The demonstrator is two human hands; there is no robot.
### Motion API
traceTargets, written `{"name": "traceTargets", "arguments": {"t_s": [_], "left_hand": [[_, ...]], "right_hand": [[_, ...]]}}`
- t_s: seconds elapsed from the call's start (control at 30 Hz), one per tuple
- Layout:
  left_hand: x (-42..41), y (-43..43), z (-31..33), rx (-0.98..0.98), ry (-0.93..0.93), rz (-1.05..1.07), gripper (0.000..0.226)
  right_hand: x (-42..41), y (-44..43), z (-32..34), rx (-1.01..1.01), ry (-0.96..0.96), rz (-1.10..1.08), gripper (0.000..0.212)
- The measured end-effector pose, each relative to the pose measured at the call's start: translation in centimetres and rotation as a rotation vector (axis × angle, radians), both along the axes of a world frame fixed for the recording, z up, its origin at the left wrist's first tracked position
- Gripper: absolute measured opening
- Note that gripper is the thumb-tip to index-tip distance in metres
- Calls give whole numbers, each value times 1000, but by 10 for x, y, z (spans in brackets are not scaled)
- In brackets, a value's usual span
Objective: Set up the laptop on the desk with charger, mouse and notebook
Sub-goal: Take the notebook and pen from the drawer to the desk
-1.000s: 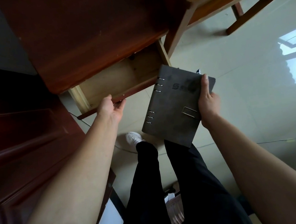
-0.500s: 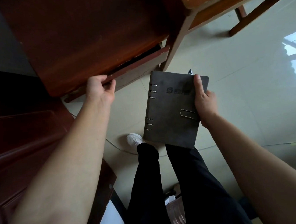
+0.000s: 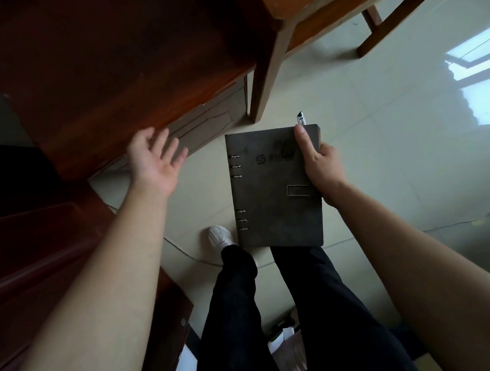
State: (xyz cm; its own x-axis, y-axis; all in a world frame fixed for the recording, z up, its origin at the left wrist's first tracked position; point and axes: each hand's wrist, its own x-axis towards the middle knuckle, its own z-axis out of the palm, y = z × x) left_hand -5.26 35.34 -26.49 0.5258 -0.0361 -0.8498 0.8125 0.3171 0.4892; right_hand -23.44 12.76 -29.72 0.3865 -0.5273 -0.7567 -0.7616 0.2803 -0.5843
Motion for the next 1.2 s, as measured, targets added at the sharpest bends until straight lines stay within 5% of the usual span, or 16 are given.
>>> {"name": "traceTargets", "arguments": {"t_s": [0.1, 0.23, 0.33, 0.43, 0.67, 0.77, 0.9, 1.2], "left_hand": [[-41, -8, 1, 185, -11, -462, 36], [-82, -13, 26, 25, -49, -913, 50], [-88, -16, 60, 11, -202, -913, 42], [-87, -24, 101, -34, -365, -967, 40], [-97, -91, 206, -275, -581, -1158, 61], [-104, -140, 247, -278, -699, -1160, 58], [-108, -218, 292, -296, -826, -1201, 43], [-149, -445, 320, -315, -924, -1310, 48]], "right_hand": [[-1, 8, 11, 23, -23, -6, 81], [-5, 17, 47, 32, -71, -24, 74], [-14, 20, 90, 33, -154, -96, 59], [-32, 21, 140, -91, -151, -98, 68], [-99, 3, 255, -319, -155, -156, 53], [-129, -21, 290, -559, -124, -116, 26], [-163, -78, 325, -848, -59, -197, 31], [-209, -262, 338, -941, -233, -358, 33]]}}
